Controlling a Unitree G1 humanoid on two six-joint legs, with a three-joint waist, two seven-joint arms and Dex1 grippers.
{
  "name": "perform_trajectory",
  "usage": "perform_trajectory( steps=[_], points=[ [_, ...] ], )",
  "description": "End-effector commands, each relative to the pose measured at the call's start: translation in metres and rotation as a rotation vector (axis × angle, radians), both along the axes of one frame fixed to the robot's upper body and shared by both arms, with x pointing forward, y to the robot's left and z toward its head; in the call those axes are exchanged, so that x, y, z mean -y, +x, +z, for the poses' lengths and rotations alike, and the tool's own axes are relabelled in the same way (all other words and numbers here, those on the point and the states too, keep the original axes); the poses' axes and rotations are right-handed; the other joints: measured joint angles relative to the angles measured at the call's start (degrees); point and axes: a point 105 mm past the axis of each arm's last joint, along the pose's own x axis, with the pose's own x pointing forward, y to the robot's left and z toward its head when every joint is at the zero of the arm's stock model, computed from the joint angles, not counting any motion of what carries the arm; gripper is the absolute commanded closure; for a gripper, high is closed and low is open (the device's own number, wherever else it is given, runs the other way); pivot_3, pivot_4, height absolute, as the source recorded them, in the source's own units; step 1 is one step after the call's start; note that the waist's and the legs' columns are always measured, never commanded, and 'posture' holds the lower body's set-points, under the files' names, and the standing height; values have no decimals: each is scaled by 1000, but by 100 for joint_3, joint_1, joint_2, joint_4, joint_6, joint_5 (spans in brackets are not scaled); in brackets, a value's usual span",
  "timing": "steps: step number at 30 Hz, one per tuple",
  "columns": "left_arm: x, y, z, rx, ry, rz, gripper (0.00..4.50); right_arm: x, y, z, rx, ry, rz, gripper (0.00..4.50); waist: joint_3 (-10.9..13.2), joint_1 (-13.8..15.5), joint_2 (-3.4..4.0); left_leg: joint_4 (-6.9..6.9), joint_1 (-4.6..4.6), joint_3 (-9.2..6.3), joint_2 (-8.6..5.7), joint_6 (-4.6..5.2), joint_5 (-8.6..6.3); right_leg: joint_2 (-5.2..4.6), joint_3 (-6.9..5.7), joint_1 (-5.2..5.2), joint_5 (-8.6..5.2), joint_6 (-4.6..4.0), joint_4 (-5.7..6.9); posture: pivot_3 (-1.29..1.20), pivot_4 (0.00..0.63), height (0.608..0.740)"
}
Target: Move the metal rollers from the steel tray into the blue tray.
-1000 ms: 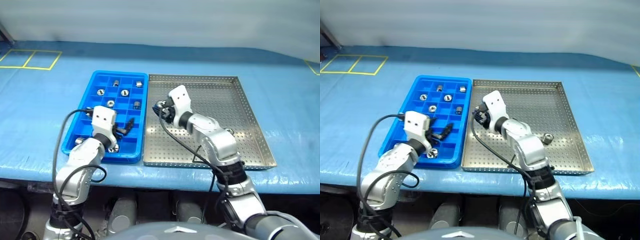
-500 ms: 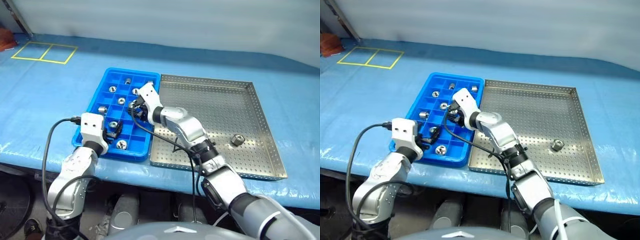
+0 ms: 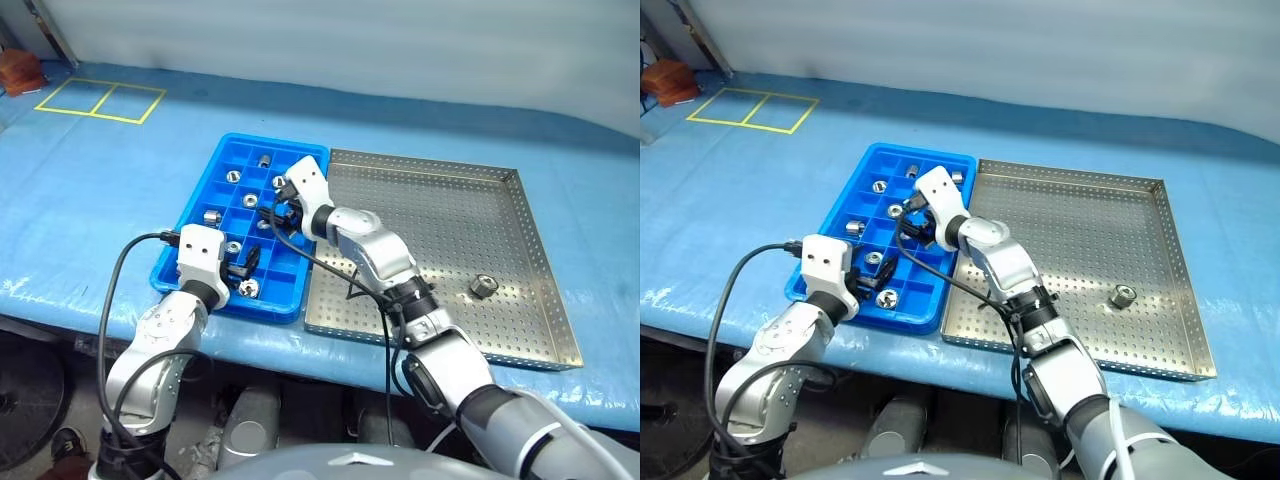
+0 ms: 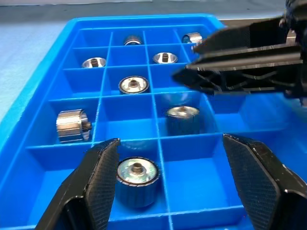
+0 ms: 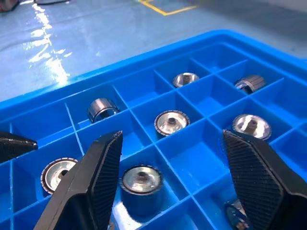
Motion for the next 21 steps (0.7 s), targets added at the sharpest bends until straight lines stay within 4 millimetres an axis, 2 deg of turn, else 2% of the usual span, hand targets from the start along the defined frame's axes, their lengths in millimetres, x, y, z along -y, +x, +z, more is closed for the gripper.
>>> perform_trajectory(
  steps=[1, 5, 9, 15, 21],
  points=[
    [23, 4, 14, 60, -37, -99, 800, 38, -3, 24, 118, -16, -126, 1016, 0, 14, 0, 1, -2, 0, -2, 0, 0, -2, 0, 0, 0, 1, -2, 328, 150, 740],
    [60, 2, 21, 80, -68, -297, 800, 100, -14, 14, 97, -89, -336, 1016, 0, 23, 0, 5, -5, 4, -5, -3, 1, -8, 1, 1, 2, 4, -7, 269, 150, 740],
    [84, 1, 26, 97, -81, -456, 800, 136, -38, 4, 66, -174, -432, 1016, -1, -135, 2, 2, -7, 10, -4, -2, 1, -9, 3, -1, 2, 4, -15, 206, 150, 740],
    [104, 10, 31, 120, -77, -558, 800, 175, -64, -12, 8, -263, -588, 1016, -2, -458, 4, 9, -5, 11, -3, -1, 0, -8, 5, 2, 3, 7, -14, 117, 150, 740],
    [112, 9, 29, 116, -83, -606, 800, 207, -74, -26, -35, -346, -747, 1016, -2, -697, 4, 28, -7, 16, -5, 0, 0, -12, 11, 9, 10, 20, -13, 89, 150, 740]
  ],
)
